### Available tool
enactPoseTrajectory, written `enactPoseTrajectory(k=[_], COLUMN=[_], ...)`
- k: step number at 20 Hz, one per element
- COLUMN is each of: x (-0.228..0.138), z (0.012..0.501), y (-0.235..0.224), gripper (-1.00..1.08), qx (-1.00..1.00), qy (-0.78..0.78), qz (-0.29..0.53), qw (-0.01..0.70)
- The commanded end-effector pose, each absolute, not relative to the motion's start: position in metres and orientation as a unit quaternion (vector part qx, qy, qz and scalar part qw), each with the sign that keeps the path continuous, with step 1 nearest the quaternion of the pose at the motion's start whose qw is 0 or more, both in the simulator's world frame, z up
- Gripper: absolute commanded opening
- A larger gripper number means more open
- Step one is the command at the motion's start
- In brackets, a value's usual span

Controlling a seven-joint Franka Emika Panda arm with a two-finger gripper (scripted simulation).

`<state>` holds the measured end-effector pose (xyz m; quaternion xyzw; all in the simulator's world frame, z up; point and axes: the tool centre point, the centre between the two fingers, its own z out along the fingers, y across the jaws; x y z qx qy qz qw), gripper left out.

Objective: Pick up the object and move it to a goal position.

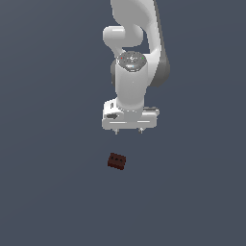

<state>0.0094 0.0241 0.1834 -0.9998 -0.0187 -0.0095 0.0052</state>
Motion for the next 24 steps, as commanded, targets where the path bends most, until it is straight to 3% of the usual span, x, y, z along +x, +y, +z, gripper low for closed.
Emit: enactPoseTrajectory(k=[1,24], x=[0.011,0.026], z=[0.186,0.166], y=[0.027,0.017], gripper=[1.0,1.0], qx=[-1.0,-0.99], qy=[-0.023,-0.143], qz=[-0.012,-0.008], qw=[0.003,-0.003])
